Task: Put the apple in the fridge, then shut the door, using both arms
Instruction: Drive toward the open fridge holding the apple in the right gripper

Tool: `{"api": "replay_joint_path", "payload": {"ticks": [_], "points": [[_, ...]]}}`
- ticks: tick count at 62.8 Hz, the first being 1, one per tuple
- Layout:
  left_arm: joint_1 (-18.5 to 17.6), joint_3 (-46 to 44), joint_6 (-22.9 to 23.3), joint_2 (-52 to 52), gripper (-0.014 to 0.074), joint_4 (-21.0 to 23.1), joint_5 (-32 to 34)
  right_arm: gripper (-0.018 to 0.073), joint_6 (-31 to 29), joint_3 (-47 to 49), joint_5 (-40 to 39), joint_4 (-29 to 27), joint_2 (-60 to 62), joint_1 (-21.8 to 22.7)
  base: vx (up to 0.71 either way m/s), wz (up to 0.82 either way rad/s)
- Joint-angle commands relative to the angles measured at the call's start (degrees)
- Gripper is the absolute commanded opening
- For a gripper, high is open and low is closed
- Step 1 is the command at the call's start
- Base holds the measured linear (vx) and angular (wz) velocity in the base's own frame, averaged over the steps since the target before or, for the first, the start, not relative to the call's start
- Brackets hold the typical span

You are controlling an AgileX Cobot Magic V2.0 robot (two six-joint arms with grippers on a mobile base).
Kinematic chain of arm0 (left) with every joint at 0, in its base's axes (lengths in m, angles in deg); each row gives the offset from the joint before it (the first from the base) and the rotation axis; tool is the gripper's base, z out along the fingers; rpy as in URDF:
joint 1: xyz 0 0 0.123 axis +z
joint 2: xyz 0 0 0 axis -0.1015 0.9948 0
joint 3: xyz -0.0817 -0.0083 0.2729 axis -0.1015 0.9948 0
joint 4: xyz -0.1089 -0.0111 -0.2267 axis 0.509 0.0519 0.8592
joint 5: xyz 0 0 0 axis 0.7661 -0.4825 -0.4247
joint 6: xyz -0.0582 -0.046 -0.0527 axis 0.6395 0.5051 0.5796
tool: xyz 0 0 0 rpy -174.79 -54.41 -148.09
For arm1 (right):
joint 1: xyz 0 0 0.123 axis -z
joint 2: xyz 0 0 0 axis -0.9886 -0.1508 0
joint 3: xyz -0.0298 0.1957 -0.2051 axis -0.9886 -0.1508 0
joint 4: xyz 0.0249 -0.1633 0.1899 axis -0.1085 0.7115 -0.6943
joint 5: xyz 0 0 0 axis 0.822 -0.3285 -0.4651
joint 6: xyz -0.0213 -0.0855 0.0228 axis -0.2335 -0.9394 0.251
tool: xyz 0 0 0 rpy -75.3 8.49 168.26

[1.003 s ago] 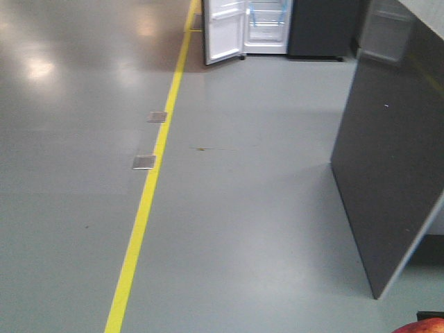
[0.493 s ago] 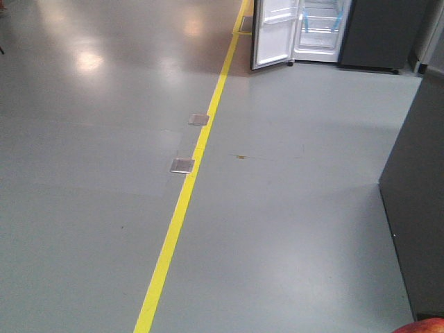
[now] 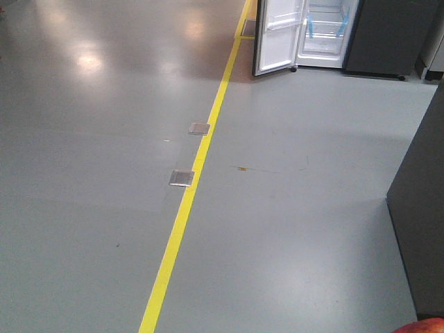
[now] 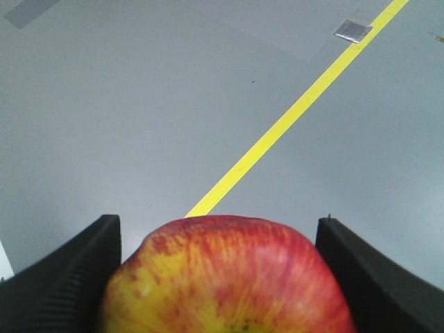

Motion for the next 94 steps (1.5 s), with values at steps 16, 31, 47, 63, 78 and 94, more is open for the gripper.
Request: {"api": "replay_joint_path", "payload": {"ticks": [16,31,47,63,78,94], "points": [[0.0,1.2,0.6,1.2,-0.0006,0.1,3.9,0.0348,-0.2,1.6,-3.7,-0.7,-0.4,0.0,0.25,-0.12],[0.0,1.2,0.6,1.2,-0.0006,0.1,3.9,0.0348,-0.2,1.6,-3.7,-0.7,-0.4,0.0,0.26,-0.15],[0.0,1.2,0.6,1.2,-0.0006,0.1,3.9,0.0348,-0.2,1.6,-3.7,-0.7,-0.4,0.0,0.26,-0.11],[0.0,1.2,0.6,1.2,-0.0006,0.1,3.9,0.0348,-0.2,1.6,-3.7,-0.8,-0.4,0.0,0.27,-0.07],[0.0,1.2,0.6,1.2,-0.0006,0.1,3.9,0.0348,-0.2,1.6,-3.7,-0.8,-0.4,0.0,0.27,-0.06],[0.0,1.2,0.6,1.2,-0.0006,0.1,3.9,0.0348,-0.2,1.6,-3.7,-0.8,-0.4,0.0,0.27,-0.06]]}}
